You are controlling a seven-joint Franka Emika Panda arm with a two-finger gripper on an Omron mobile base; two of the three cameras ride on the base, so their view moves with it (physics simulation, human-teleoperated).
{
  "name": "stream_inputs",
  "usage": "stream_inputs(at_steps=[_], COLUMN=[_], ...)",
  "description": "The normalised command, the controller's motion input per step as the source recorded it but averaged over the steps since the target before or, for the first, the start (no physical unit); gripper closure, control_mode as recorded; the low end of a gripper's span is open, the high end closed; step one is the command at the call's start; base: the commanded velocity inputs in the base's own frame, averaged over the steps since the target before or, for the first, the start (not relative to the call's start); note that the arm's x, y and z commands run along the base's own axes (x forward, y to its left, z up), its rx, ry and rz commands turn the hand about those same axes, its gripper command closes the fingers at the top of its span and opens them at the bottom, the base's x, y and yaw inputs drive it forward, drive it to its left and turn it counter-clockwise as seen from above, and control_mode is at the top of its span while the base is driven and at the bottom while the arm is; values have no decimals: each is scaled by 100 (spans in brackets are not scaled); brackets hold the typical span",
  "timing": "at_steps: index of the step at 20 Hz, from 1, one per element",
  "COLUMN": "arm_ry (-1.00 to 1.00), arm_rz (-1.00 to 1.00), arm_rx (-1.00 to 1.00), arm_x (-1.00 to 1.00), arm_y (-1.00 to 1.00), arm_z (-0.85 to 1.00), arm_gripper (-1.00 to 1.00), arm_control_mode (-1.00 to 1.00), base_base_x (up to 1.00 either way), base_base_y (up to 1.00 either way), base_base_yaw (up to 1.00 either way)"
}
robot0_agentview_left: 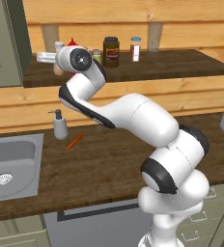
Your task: Put the shaker and condiment bottle from the counter next to their counterparts in the cabinet.
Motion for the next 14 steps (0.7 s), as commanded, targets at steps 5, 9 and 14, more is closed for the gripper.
stream_inputs(at_steps=[5,9,14], arm_ry=[-2,-4,-3], arm_rz=[-1,-1,-1], arm_rx=[-2,-1,0], arm_x=[9,1,0], arm_y=[0,0,0], arm_z=[-20,-17,-11], arm_gripper=[100,-100,-100], arm_control_mode=[-100,-100,-100], base_base_x=[0,0,0], base_base_y=[0,0,0], base_base_yaw=[0,0,0])
